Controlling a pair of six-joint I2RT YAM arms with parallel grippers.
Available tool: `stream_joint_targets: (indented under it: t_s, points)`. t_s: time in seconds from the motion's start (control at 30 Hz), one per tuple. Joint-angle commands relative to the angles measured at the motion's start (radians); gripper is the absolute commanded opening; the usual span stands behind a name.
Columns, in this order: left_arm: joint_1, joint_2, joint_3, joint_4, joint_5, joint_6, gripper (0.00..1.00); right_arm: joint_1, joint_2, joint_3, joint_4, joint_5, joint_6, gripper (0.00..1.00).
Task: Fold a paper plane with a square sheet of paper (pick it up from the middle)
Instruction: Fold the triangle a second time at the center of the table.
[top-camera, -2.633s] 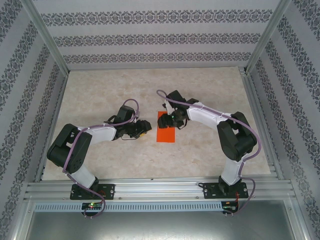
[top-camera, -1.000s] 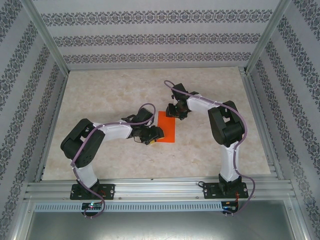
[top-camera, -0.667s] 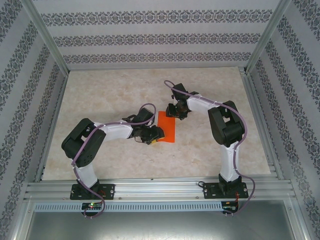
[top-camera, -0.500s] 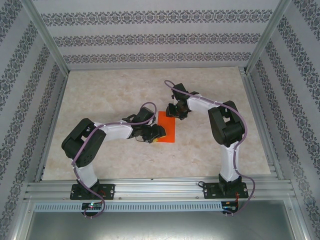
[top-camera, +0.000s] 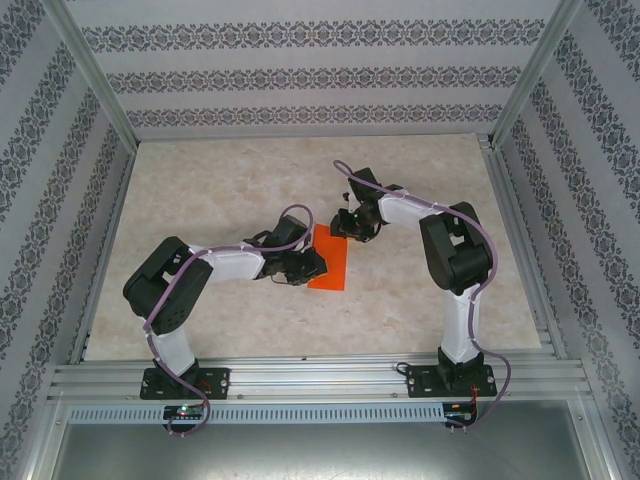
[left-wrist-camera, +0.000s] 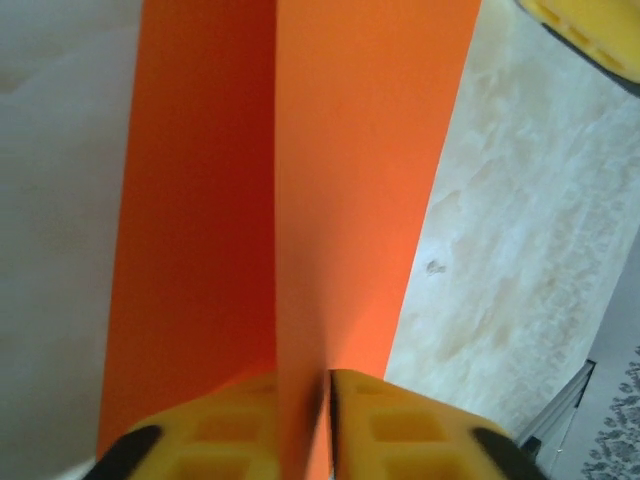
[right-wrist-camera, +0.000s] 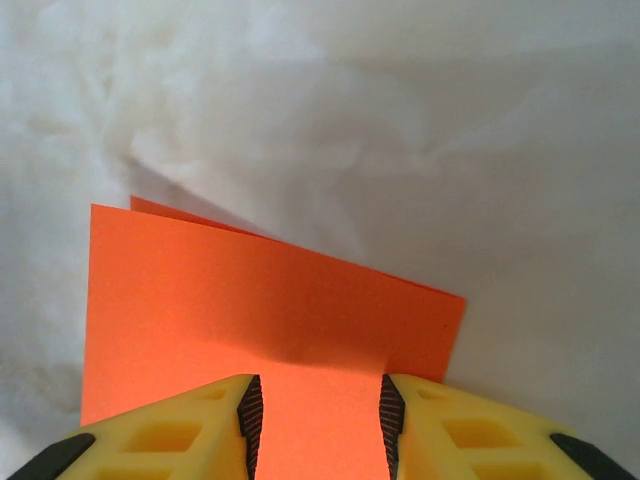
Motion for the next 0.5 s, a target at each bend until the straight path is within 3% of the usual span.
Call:
stream_joint_targets:
  t_s: [0.0, 0.2, 0.47]
  points:
    - [0.013, -0.027, -0.030, -0.037, -0.028, 0.021, 0.11, 0.028, -0.040, -0.021, -0.002, -0.113, -0.004, 0.38]
    - [0.020, -0.113, -0.091, -0.095, -0.074, 0.029, 0.08, 0.047, -0.143, -0.076, 0.002, -0.033, 0.000, 0.39]
    - [0.022, -0.149, -0.138, -0.049, -0.107, -0.012, 0.08, 0.145, -0.140, -0.162, 0.041, -0.077, 0.043, 0.37]
